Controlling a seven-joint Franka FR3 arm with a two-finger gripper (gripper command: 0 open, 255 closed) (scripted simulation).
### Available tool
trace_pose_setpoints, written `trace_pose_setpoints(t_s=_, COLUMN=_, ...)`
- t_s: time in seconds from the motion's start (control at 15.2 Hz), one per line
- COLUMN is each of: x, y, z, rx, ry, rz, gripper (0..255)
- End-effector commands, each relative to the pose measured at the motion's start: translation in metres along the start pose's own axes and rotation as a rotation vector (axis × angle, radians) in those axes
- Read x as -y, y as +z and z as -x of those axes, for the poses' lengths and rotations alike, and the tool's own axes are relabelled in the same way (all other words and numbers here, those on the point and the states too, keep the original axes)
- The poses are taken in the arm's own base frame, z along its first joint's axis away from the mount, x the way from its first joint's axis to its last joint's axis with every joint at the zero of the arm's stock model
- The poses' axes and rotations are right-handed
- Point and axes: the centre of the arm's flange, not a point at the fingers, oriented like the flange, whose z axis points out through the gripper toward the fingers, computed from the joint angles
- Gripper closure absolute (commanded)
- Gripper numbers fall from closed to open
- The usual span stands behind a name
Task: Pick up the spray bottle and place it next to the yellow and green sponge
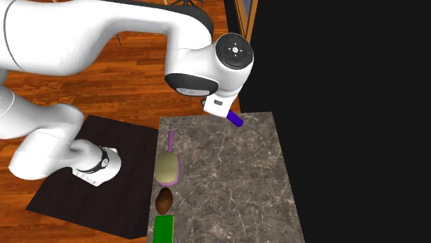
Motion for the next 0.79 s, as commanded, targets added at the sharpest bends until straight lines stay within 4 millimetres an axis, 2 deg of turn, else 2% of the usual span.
trace_pose_setpoints(t_s=0.0, x=0.001, y=-0.011, z=0.003, rx=0.000, ry=0.000, rz=0.000, gripper=255)
trace_pose_setpoints(t_s=0.73, x=0.007, y=-0.065, z=0.022, rx=0.000, ry=0.000, rz=0.000, gripper=255)
